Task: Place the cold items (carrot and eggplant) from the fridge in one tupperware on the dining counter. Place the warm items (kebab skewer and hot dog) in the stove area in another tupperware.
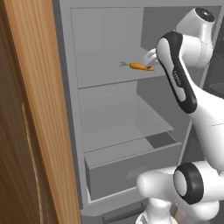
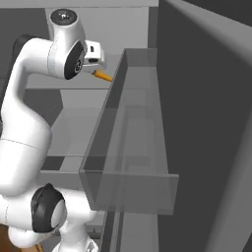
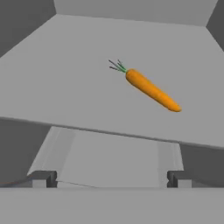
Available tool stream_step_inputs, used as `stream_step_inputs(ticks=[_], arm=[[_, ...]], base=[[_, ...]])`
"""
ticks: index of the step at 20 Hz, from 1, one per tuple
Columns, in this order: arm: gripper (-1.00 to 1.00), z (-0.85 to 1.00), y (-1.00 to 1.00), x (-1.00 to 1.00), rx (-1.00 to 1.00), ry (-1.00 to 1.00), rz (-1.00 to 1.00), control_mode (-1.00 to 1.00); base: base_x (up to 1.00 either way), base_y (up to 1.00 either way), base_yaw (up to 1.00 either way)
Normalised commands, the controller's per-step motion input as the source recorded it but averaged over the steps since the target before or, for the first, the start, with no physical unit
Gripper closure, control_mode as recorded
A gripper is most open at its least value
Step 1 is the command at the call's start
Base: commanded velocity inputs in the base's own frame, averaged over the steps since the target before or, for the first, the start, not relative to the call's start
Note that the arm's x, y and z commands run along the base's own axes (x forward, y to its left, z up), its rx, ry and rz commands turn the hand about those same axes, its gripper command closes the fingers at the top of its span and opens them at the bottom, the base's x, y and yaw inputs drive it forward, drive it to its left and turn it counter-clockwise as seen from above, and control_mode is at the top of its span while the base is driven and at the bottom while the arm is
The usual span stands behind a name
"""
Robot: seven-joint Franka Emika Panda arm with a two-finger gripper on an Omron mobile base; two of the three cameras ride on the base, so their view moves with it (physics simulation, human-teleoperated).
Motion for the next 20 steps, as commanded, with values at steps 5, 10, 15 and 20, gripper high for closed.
stream_step_inputs(ticks=[5,10,15,20], arm=[[-1.0,-0.1,-0.19,0.84,0.0,0.14,0.16,-1.0],[-1.0,-0.31,-0.07,0.73,0.0,0.08,0.15,-1.0],[-1.0,-0.26,-0.01,0.75,0.0,0.15,0.12,-1.0],[-1.0,-0.19,0.0,0.71,0.0,0.06,0.1,-1.0]], base=[[0.0,0.0,0.0],[0.0,0.0,0.0],[0.0,0.0,0.0],[0.0,0.0,0.0]])
